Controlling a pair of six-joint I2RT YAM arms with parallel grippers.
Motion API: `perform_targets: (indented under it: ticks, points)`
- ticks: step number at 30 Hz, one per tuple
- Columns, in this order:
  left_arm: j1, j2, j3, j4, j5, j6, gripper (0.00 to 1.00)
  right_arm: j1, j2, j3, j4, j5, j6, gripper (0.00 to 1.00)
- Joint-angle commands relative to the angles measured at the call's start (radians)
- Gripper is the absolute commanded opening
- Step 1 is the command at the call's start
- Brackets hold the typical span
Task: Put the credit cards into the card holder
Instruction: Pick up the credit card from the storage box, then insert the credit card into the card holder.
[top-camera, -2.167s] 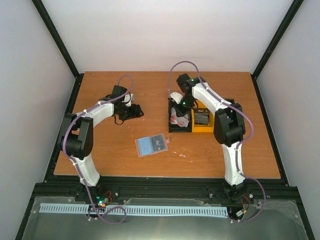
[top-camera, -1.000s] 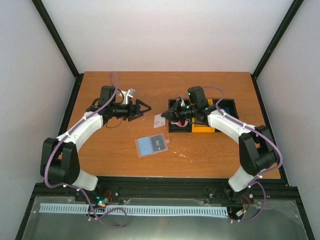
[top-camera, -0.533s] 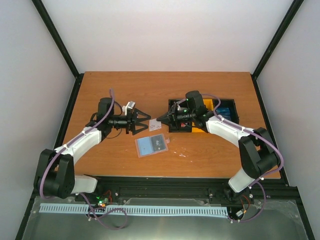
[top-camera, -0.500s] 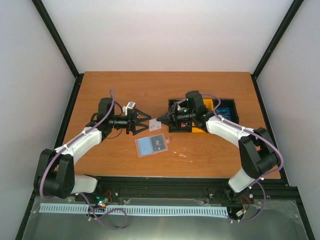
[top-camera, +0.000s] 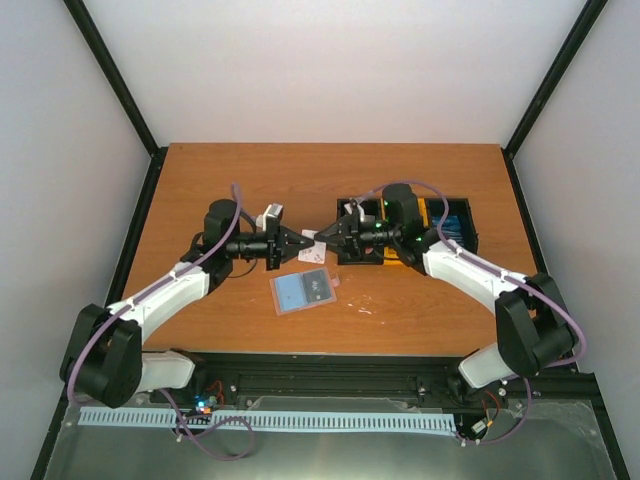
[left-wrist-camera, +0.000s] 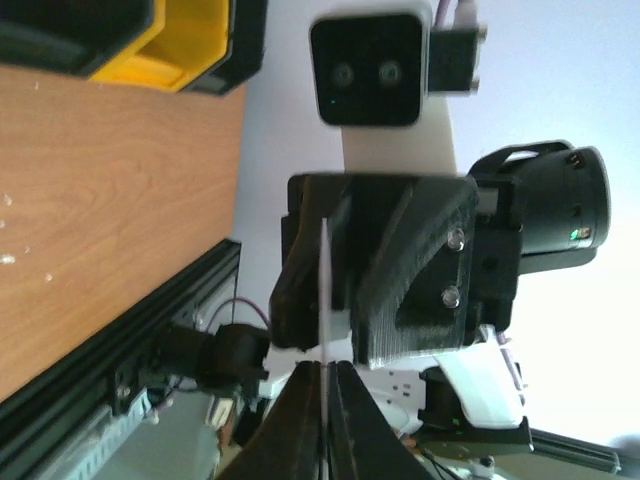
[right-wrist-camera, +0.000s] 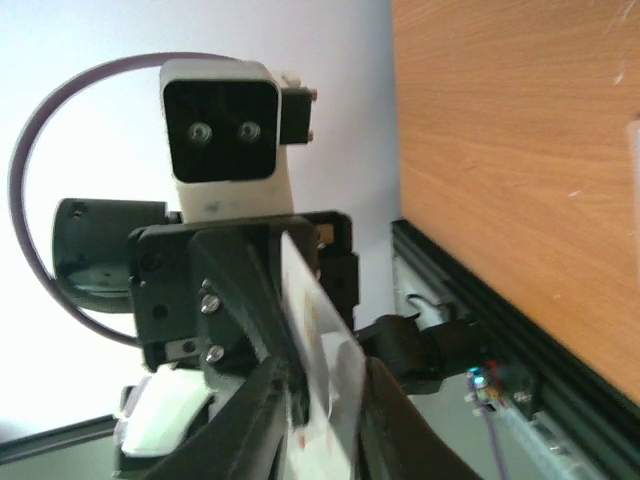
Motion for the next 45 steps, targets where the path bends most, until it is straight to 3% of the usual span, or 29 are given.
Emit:
perform_targets:
  ticks: [1, 4, 7, 9, 12, 15, 21, 27, 33, 45]
  points:
    - [-0.005, -0.056, -0.01, 0.068, -0.093, -0.007, 0.01, 0.011, -0.068, -0.037, 0.124, -0.054, -0.029, 0.26]
    - [-0.005, -0.083, -0.031, 0.071, -0.132, 0.014, 0.01, 0.011, -0.113, -0.06, 0.169, -0.068, -0.055, 0.38]
    - [-0.005, -0.126, -0.054, 0.047, -0.178, 0.043, 0.01, 0.011, -0.144, -0.064, 0.116, -0.066, -0.13, 0.4]
    - [-0.004, -0.161, -0.06, -0.009, -0.227, 0.086, 0.01, 0.009, -0.151, -0.045, -0.008, -0.052, -0.252, 0.42]
    - [-0.005, -0.21, -0.028, -0.274, -0.386, 0.225, 0.01, 0.008, -0.15, 0.002, -0.32, 0.11, -0.515, 0.44]
    - [-0.006, -0.239, -0.076, -0.398, -0.541, 0.297, 0.01, 0.02, -0.131, -0.017, -0.421, 0.275, -0.672, 0.45]
    - [-0.036, -0.264, -0.322, -0.211, -0.684, 0.261, 0.01, 0.111, -0.033, 0.001, -0.528, 0.51, -0.812, 0.45]
    - [-0.119, -0.15, -0.364, -0.079, -0.811, 0.246, 0.01, 0.198, 0.076, 0.04, -0.531, 0.587, -0.856, 0.39]
    - [-0.155, 0.017, -0.339, 0.054, -0.826, 0.267, 0.01, 0.217, 0.171, 0.069, -0.524, 0.669, -0.876, 0.38]
    - [-0.161, 0.169, -0.365, 0.267, -0.737, 0.305, 0.01, 0.205, 0.288, 0.126, -0.582, 0.827, -0.897, 0.42]
